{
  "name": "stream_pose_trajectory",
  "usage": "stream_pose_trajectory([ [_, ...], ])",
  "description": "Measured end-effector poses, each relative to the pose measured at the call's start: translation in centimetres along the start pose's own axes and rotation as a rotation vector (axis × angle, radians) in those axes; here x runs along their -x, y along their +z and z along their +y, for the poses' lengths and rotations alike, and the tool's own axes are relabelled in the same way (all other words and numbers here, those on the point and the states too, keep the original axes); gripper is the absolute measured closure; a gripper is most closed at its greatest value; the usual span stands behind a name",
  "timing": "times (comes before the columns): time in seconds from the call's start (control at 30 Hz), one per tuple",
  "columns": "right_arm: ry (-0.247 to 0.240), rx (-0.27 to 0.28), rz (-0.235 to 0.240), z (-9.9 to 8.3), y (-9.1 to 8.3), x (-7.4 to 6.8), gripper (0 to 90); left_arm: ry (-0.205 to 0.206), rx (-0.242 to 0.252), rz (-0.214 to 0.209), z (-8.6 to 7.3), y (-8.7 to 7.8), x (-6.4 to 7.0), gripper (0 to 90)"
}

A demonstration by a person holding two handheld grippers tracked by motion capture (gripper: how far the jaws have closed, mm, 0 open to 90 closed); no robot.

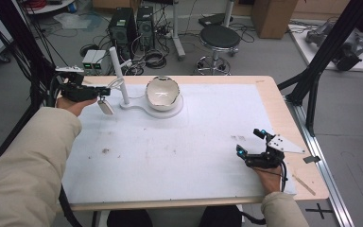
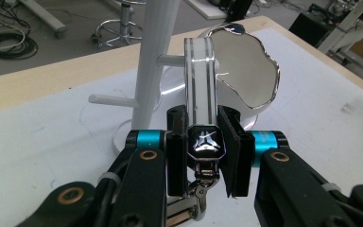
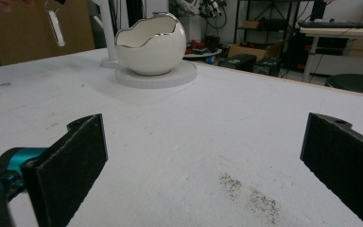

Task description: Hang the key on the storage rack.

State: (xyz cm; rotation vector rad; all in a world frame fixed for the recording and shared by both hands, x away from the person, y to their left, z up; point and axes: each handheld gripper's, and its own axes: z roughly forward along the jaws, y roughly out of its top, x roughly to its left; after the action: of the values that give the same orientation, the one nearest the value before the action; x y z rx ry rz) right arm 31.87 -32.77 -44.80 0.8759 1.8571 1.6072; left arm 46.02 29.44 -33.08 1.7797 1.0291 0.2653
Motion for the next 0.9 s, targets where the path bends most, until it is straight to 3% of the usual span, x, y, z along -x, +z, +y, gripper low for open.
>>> stream_pose_trajectory([
  [0.33,0.007,0.005,-0.007,0.0,0.0,0.0,0.5,-0.009,-0.012,0.002,-0.3,0.6,-0.8,74.2],
  [0.57,0.007,0.010,-0.011,-0.1,-0.1,0.1,0.5,0.024,-0.007,0.003,-0.5,1.1,-1.2,73.9],
  [0.67,0.008,0.009,-0.012,-0.1,-0.1,0.1,0.5,0.031,-0.012,0.023,-0.6,1.2,-1.2,71.8],
  [0.9,0.008,0.006,-0.014,-0.1,-0.1,0.0,0.5,0.046,0.004,0.045,-1.4,0.6,-1.3,40.0],
])
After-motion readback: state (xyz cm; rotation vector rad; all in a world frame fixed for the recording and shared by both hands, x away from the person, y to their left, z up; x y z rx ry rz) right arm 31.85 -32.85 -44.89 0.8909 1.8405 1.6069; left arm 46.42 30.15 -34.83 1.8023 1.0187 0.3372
